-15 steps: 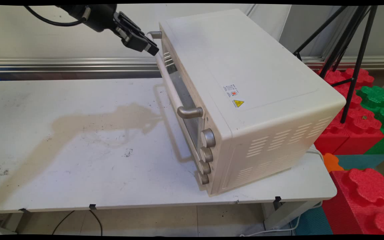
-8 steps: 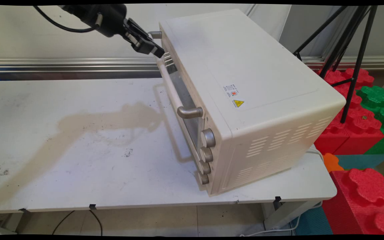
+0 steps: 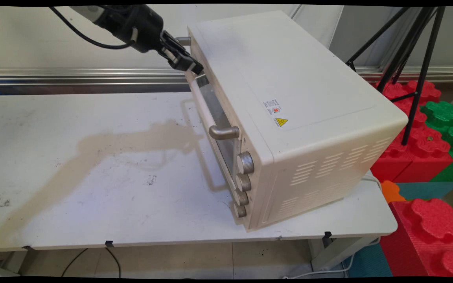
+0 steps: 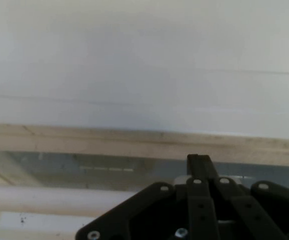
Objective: Open the oven
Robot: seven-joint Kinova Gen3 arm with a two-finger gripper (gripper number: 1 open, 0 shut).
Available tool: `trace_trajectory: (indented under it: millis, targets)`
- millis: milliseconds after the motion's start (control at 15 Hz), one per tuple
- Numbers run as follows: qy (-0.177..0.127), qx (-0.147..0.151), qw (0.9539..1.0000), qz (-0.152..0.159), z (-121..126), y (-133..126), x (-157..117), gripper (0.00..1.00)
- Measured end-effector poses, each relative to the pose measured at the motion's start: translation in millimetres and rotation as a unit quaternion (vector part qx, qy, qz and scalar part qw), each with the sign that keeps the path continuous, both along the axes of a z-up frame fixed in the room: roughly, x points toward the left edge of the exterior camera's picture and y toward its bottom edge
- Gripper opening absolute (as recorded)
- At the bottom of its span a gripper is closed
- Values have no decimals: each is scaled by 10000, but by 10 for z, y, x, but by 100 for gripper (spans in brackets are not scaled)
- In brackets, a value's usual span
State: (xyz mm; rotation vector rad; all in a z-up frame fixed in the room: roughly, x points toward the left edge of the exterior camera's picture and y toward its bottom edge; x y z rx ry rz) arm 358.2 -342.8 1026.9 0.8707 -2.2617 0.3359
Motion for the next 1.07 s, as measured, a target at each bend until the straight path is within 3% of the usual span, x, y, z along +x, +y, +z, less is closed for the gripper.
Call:
trace_trajectory:
  millis: [533,1067]
  targets:
    - [22,34,10000,11,-190,-40,-72,0]
    - [-99,145,9998,56,-264,70,26,0]
